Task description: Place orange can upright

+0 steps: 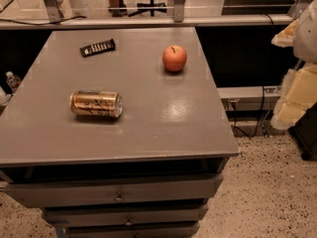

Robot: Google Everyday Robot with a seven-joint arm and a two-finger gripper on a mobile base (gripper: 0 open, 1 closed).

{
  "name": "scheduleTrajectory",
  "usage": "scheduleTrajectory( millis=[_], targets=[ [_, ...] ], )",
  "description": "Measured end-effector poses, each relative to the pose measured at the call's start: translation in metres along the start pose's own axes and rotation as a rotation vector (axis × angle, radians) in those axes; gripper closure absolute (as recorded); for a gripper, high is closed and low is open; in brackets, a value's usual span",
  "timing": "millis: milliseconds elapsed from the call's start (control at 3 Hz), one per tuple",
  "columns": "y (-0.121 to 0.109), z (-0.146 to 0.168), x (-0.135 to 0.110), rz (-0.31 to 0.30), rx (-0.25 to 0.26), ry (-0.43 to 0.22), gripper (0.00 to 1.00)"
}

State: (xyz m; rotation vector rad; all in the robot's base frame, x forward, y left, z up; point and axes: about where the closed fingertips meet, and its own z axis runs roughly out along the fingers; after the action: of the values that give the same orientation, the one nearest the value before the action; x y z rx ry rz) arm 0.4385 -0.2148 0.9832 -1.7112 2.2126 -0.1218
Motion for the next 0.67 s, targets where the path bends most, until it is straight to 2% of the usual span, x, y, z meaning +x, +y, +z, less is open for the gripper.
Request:
scheduleTrajectory(
  millis=[333,667],
  targets=[
    [0.000,0.000,0.000,0.000,0.000,0.000,0.00],
    [0.006,0.007,-0.027,-0.040,-0.011,-0.063,0.00]
  ],
)
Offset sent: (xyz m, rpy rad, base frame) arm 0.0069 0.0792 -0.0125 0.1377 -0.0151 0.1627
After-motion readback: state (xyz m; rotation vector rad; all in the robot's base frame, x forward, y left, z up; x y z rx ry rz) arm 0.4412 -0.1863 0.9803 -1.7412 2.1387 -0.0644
